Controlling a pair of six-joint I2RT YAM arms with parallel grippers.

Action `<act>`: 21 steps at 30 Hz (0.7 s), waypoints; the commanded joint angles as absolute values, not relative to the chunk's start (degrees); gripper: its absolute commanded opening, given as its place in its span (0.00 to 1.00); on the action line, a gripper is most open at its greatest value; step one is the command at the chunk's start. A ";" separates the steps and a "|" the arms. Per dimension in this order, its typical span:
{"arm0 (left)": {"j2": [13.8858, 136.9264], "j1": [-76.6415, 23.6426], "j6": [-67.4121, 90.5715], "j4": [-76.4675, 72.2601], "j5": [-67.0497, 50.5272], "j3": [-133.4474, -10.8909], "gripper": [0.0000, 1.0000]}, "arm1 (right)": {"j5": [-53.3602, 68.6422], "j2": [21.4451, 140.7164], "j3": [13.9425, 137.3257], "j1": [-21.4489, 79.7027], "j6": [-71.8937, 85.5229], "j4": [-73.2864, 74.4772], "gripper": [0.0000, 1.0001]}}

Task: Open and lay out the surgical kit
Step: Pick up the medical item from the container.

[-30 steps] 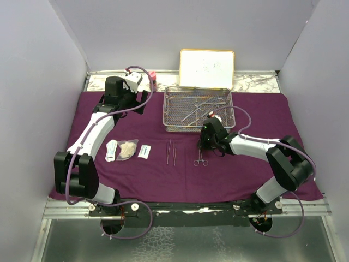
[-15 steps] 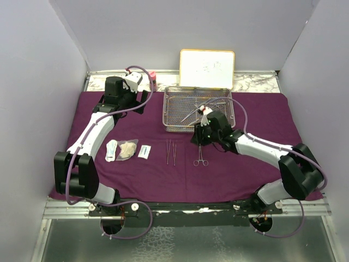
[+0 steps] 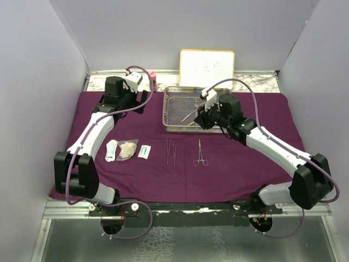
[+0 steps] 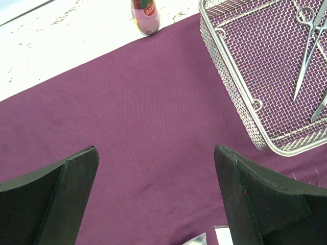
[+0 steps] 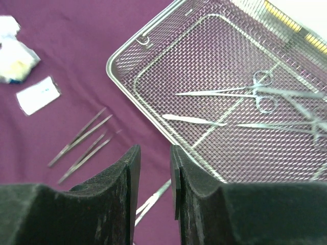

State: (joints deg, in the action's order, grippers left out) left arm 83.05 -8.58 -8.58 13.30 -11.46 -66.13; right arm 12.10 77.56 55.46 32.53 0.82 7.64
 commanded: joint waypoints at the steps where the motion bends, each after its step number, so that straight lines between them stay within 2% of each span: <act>1: 82.17 -8.44 -9.82 11.81 -12.04 -65.94 0.99 | 10.60 77.70 58.61 32.61 -12.52 13.23 0.30; 12: 81.84 -8.44 -12.56 13.45 -13.08 -66.10 0.99 | 9.87 82.50 62.80 30.61 -21.35 14.32 0.33; 17: 81.85 -8.44 -12.82 13.88 -12.68 -66.23 0.99 | 12.48 85.39 67.94 28.22 -22.71 17.44 0.43; 21: 81.90 -8.48 -12.84 14.37 -12.03 -66.53 0.99 | 13.30 86.88 69.97 26.85 -23.71 18.09 0.44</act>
State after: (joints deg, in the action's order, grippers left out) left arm 83.05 -8.58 -12.19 14.02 -11.53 -66.13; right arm 11.14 85.45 66.87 28.23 -21.32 16.62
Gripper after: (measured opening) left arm 0.989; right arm 0.432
